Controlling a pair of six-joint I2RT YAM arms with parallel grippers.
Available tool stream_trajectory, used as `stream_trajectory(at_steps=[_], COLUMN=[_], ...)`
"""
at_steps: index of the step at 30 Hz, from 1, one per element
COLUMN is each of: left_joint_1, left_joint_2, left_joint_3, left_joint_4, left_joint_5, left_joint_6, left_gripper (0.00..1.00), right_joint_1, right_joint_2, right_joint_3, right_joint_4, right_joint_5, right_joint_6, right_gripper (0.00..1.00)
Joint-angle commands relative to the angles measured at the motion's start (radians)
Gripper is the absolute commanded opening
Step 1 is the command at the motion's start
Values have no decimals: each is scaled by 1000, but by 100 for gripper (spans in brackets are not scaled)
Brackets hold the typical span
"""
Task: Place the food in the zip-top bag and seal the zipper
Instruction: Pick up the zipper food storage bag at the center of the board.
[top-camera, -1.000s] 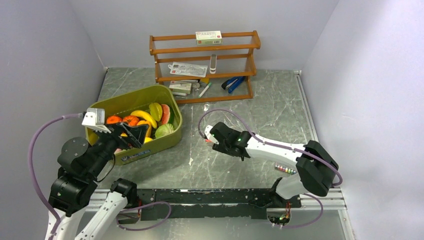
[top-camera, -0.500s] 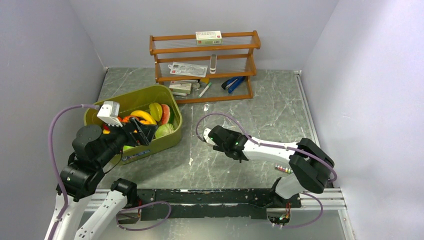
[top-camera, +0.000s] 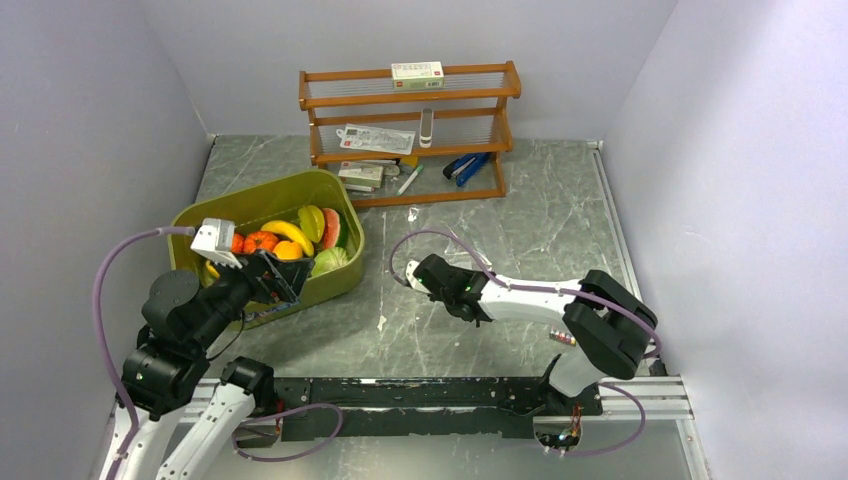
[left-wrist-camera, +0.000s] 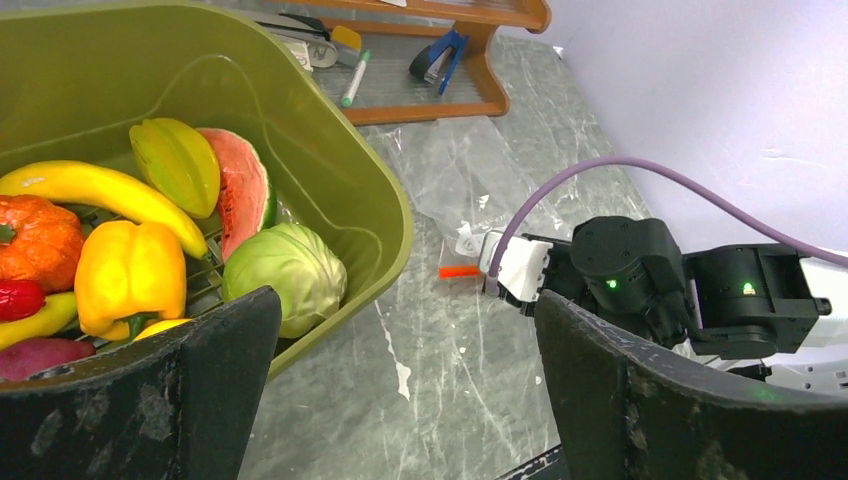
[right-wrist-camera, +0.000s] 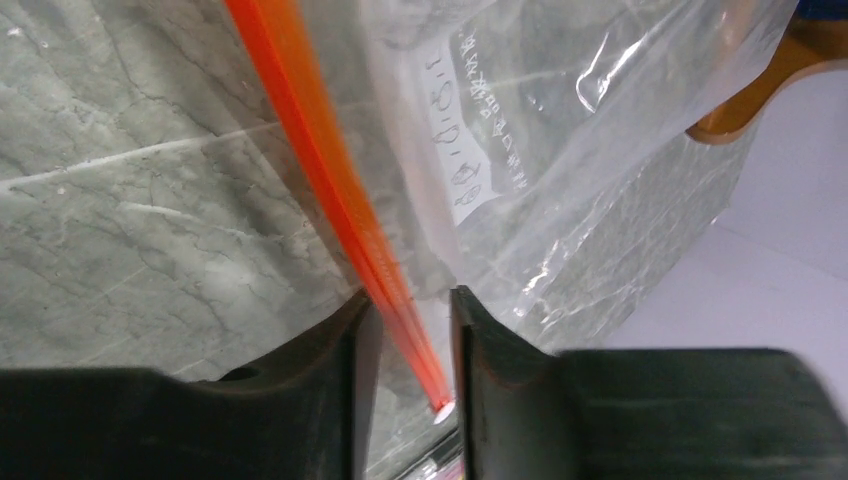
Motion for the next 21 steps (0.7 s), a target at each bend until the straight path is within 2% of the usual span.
stream_trajectory(at_steps=[1, 5, 6, 13, 21], left_joint_1=[10, 9, 9, 9, 9], left_joint_2=[-51, -14, -2, 91, 221], left_joint_3=[-26, 30, 36, 61, 95], left_joint_4=[75, 22, 15, -75, -32], left_joint_5=[-18, -45, -45, -66, 71], left_joint_6=[1, 13, 20, 0, -17], left_gripper=[96, 96, 96, 96, 96], right_joint_1=[4, 10, 11, 11, 11], right_joint_2=[-30, -51, -61, -132, -238], right_joint_3=[5, 58, 60, 46, 156], right_joint_4=[25, -9, -3, 26, -101], right_joint_5=[27, -12, -13, -49, -101], right_joint_6=[4, 63, 74, 86, 240], right_gripper=[23, 2, 0, 0, 0])
